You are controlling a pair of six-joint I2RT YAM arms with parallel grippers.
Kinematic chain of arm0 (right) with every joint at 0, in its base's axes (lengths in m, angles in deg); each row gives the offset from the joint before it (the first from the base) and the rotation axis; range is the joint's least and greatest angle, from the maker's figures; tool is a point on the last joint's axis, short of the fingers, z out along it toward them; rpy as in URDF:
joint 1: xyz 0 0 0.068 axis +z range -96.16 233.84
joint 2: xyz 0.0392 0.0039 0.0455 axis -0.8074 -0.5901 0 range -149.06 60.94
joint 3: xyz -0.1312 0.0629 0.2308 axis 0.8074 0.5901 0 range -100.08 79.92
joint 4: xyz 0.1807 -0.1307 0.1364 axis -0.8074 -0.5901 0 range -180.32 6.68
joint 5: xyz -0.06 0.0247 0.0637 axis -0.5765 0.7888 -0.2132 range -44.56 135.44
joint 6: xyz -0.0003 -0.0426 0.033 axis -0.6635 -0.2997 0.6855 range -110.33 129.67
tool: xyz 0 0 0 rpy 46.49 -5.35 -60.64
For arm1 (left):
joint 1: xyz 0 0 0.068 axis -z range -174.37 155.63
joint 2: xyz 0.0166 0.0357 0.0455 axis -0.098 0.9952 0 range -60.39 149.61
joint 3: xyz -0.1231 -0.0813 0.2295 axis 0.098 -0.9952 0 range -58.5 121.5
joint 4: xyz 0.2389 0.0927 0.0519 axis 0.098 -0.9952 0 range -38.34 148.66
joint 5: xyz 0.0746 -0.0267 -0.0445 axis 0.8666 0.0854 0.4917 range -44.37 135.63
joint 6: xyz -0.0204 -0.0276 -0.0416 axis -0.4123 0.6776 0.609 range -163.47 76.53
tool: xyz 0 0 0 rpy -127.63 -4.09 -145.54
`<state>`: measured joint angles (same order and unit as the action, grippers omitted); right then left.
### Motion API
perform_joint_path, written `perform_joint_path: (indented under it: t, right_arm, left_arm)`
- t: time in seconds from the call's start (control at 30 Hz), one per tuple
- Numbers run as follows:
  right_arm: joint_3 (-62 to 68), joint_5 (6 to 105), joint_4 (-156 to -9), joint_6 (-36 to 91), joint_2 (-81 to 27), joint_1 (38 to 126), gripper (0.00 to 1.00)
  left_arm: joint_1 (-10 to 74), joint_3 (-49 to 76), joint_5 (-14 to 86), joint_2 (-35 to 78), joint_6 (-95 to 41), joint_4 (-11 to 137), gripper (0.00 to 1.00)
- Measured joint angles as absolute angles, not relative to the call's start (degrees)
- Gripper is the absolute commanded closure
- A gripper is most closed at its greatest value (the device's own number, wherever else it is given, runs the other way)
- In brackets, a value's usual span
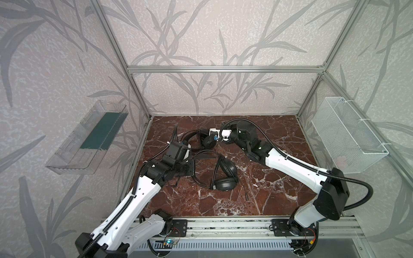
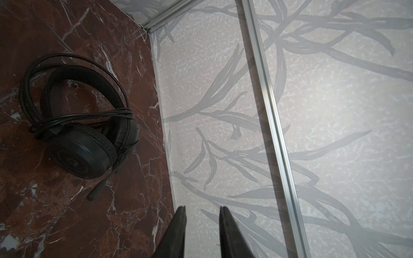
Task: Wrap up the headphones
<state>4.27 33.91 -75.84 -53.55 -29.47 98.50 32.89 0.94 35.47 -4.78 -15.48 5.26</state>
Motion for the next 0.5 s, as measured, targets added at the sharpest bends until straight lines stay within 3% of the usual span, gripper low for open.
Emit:
perform_joint_path:
  t: [0.5]
  right_arm:
    - [13.1, 33.5, -72.4, -43.3, -27.4, 97.6, 0.71]
  left_arm:
    - [33.0, 8.0, 32.4, -5.0, -17.1, -3.5, 1.00]
